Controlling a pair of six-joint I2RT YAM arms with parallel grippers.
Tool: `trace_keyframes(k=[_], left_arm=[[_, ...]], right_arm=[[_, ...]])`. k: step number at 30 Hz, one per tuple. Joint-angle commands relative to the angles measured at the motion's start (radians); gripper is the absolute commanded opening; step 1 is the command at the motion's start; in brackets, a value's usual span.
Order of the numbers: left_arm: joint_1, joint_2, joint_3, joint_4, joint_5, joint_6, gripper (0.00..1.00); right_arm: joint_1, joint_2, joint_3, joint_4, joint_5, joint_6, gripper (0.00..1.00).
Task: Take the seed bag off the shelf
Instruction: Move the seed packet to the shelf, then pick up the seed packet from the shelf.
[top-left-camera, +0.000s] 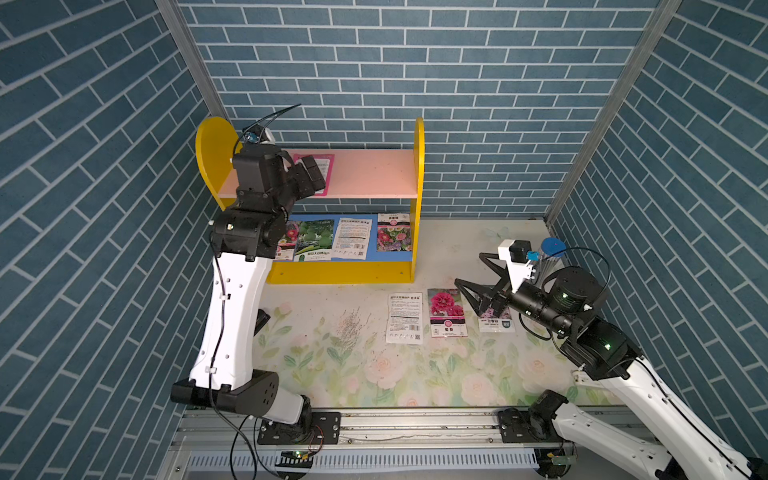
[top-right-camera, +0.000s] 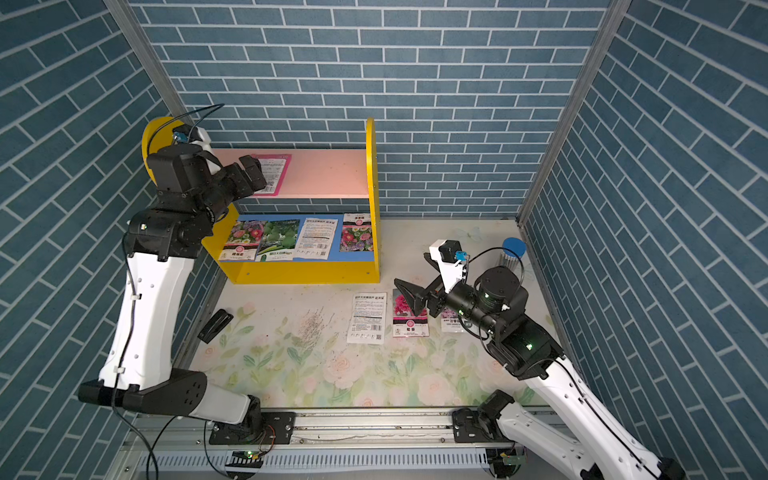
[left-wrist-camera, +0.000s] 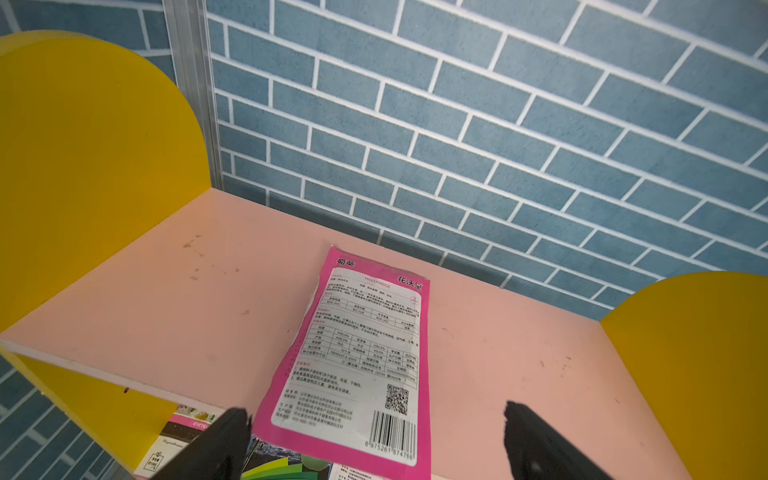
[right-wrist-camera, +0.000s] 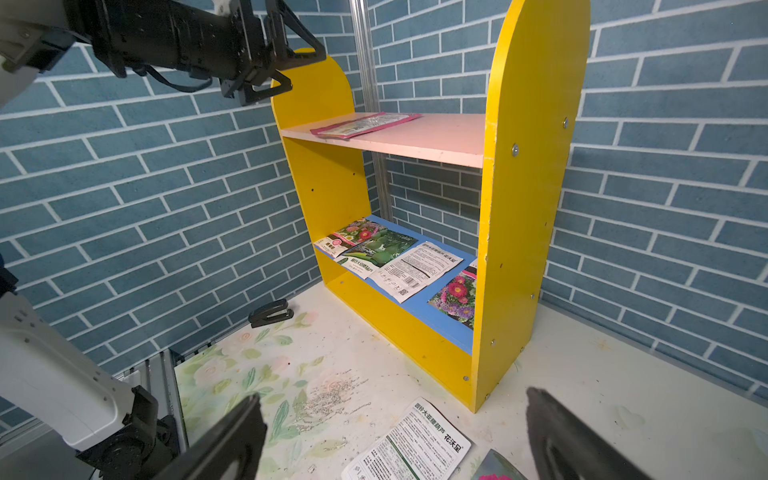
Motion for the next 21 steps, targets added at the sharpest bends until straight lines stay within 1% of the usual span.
trace_keyframes(k=[1, 2, 4, 8, 10, 16, 21], left_arm=[[0.084, -0.020, -0.052, -0.019, 0.191, -0.089, 1.00], [0.117, -0.030, -0.072, -0.008, 0.250, -0.110, 1.00], [0.173, -0.043, -0.095, 0.000, 0.318, -0.134, 1.00], [0.250, -0.046, -0.115, -0.002, 0.376, -0.139, 0.99], [0.272, -0.037, -0.123, 0.001, 0.404, -0.139, 0.96], [0.304, -0.013, -0.167, 0.031, 0.479, -0.153, 0.88], [0.305, -0.001, -0.172, 0.038, 0.486, -0.148, 0.80]], right_arm=[[0.003, -0.008, -0.009, 0.037, 0.000, 0.015, 0.99], [0.003, -0.009, -0.011, 0.039, -0.001, 0.017, 0.99], [0.004, -0.009, -0.012, 0.044, -0.003, 0.017, 0.99], [0.002, -0.012, -0.022, 0.051, 0.000, 0.017, 0.99], [0.003, -0.010, -0.025, 0.054, 0.001, 0.017, 0.99], [0.003, 0.002, -0.024, 0.058, 0.002, 0.017, 0.99], [0.002, 0.007, -0.023, 0.056, 0.004, 0.019, 0.99]])
